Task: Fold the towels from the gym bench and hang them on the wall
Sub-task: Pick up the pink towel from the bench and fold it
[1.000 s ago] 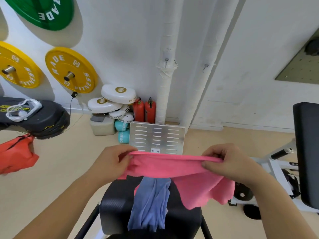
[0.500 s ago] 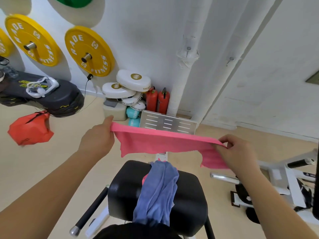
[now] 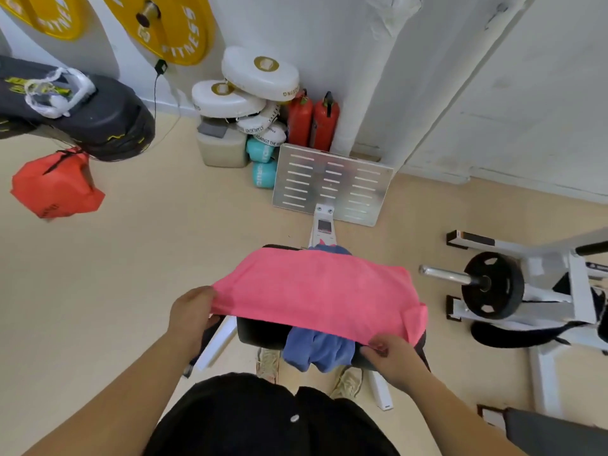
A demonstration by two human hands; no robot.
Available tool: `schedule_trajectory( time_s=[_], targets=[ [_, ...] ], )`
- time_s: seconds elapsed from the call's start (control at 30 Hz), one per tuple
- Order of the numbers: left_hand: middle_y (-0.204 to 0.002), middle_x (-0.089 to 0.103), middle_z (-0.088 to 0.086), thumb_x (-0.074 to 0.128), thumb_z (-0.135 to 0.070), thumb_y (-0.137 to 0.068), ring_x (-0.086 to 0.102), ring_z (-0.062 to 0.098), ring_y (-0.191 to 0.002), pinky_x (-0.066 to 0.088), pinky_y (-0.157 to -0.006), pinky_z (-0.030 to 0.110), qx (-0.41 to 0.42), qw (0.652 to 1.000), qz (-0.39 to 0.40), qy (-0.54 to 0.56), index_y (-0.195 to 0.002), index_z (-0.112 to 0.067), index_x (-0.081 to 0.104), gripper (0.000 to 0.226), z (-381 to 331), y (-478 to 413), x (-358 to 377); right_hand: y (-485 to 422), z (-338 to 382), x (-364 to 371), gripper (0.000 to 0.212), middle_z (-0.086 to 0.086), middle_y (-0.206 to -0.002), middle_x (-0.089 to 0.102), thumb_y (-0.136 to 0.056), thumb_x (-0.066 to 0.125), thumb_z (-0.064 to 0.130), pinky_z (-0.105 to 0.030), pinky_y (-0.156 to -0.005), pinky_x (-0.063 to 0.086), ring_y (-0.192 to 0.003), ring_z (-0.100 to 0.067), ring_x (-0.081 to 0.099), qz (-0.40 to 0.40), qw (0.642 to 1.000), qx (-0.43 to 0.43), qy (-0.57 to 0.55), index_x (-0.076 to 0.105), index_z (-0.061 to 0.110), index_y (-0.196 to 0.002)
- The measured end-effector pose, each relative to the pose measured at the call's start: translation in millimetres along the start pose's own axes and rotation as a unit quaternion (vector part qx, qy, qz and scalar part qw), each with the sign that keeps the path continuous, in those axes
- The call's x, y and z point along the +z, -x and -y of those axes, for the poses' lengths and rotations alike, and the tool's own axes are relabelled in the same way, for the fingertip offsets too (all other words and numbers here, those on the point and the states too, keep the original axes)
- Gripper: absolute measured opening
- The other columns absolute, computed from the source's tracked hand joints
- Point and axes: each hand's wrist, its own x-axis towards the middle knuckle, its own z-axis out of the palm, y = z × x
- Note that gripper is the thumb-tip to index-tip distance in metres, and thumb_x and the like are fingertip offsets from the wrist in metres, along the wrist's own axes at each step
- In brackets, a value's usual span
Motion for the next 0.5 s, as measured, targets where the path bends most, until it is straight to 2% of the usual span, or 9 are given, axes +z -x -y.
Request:
schedule_trajectory(
  time_s=[0.07, 0.13, 0.2, 0.27, 0.3, 0.37, 0.43, 0.47, 0.5],
  targets=[
    [-0.098, 0.073, 0.008, 0.07, -0.017, -0.086, 0.071, 0.033, -0.093, 0.059, -0.091, 0.043, 0.026, 0.998, -0.051, -0.013, -0.095, -0.01, 0.073, 0.012, 4, -14, -2, 1, -4, 11, 0.039, -0.01, -0.071, 0.063, -0.1, 0.061, 0.037, -0.034, -0.063, 0.04, -0.067, -0.028, 0.057, -0.047, 0.995, 0.037, -0.077, 0.063, 0.003, -0.081],
    [-0.102, 0.073, 0.013, 0.071, -0.007, -0.085, 0.073, 0.036, -0.093, 0.061, -0.092, 0.048, 0.027, 0.998, -0.059, -0.009, -0.101, -0.008, 0.073, 0.016, 3, -26, 2, -5, -6, 7, 0.036, -0.01, -0.072, 0.061, -0.102, 0.058, 0.031, -0.033, -0.06, 0.04, -0.063, -0.022, 0.052, -0.128, 0.978, 0.094, -0.132, 0.061, 0.0, -0.083],
    [-0.112, 0.067, 0.016, 0.071, -0.001, -0.083, 0.07, 0.035, -0.094, 0.061, -0.091, 0.049, 0.013, 0.998, -0.051, -0.018, -0.121, -0.005, 0.064, 0.039, 1, -31, 8, -13, -13, -4, 0.031, -0.013, -0.084, 0.063, -0.098, 0.062, 0.036, -0.031, -0.056, 0.041, -0.065, -0.022, 0.056, -0.208, 0.955, 0.135, -0.161, 0.058, 0.006, -0.09],
    [-0.125, 0.059, 0.016, 0.077, -0.005, -0.078, 0.069, 0.037, -0.102, 0.059, -0.094, 0.05, -0.002, 0.997, -0.048, -0.058, -0.143, -0.006, 0.048, 0.07, 3, -28, 13, -21, -25, -15, 0.045, -0.011, -0.091, 0.054, -0.088, 0.065, 0.053, -0.03, -0.054, 0.039, -0.065, -0.025, 0.053, -0.268, 0.935, 0.161, -0.169, 0.049, 0.012, -0.09],
    [-0.13, 0.057, 0.017, 0.079, -0.006, -0.077, 0.068, 0.037, -0.104, 0.059, -0.094, 0.05, -0.008, 0.997, -0.046, -0.068, -0.146, -0.004, 0.044, 0.078, 6, -25, 15, -25, -29, -21, 0.049, -0.01, -0.096, 0.05, -0.085, 0.066, 0.057, -0.032, -0.056, 0.041, -0.07, -0.027, 0.054, -0.274, 0.931, 0.172, -0.167, 0.047, 0.014, -0.096],
    [-0.128, 0.062, 0.02, 0.082, -0.004, -0.076, 0.069, 0.035, -0.097, 0.061, -0.089, 0.05, -0.02, 0.997, -0.041, -0.061, -0.134, 0.001, 0.057, 0.064, 9, -17, 19, -40, -35, -30, 0.052, -0.012, -0.105, 0.056, -0.087, 0.069, 0.053, -0.039, -0.066, 0.05, -0.083, -0.033, 0.061, -0.243, 0.939, 0.186, -0.154, 0.05, 0.011, -0.11],
    [-0.115, 0.068, 0.021, 0.084, -0.001, -0.076, 0.069, 0.033, -0.089, 0.063, -0.083, 0.047, -0.027, 0.998, -0.044, -0.047, -0.105, -0.003, 0.068, 0.033, 6, -8, 20, -54, -37, -35, 0.049, -0.017, -0.103, 0.067, -0.089, 0.07, 0.049, -0.047, -0.074, 0.058, -0.084, -0.036, 0.065, -0.209, 0.952, 0.18, -0.135, 0.059, 0.005, -0.11],
    [-0.114, 0.068, 0.021, 0.084, -0.001, -0.076, 0.069, 0.032, -0.088, 0.063, -0.082, 0.046, -0.027, 0.998, -0.048, -0.038, -0.1, -0.005, 0.066, 0.03, 6, -5, 21, -58, -38, -35, 0.045, -0.018, -0.098, 0.069, -0.091, 0.069, 0.047, -0.049, -0.076, 0.059, -0.083, -0.037, 0.066, -0.207, 0.954, 0.17, -0.131, 0.063, 0.005, -0.107],
    [-0.116, 0.066, 0.02, 0.084, 0.0, -0.076, 0.068, 0.032, -0.087, 0.063, -0.083, 0.047, -0.026, 0.998, -0.052, -0.028, -0.105, -0.005, 0.064, 0.035, 6, -4, 19, -54, -35, -34, 0.04, -0.018, -0.095, 0.07, -0.095, 0.065, 0.044, -0.048, -0.077, 0.058, -0.082, -0.037, 0.065, -0.206, 0.955, 0.17, -0.125, 0.065, 0.005, -0.106]
  ],
)
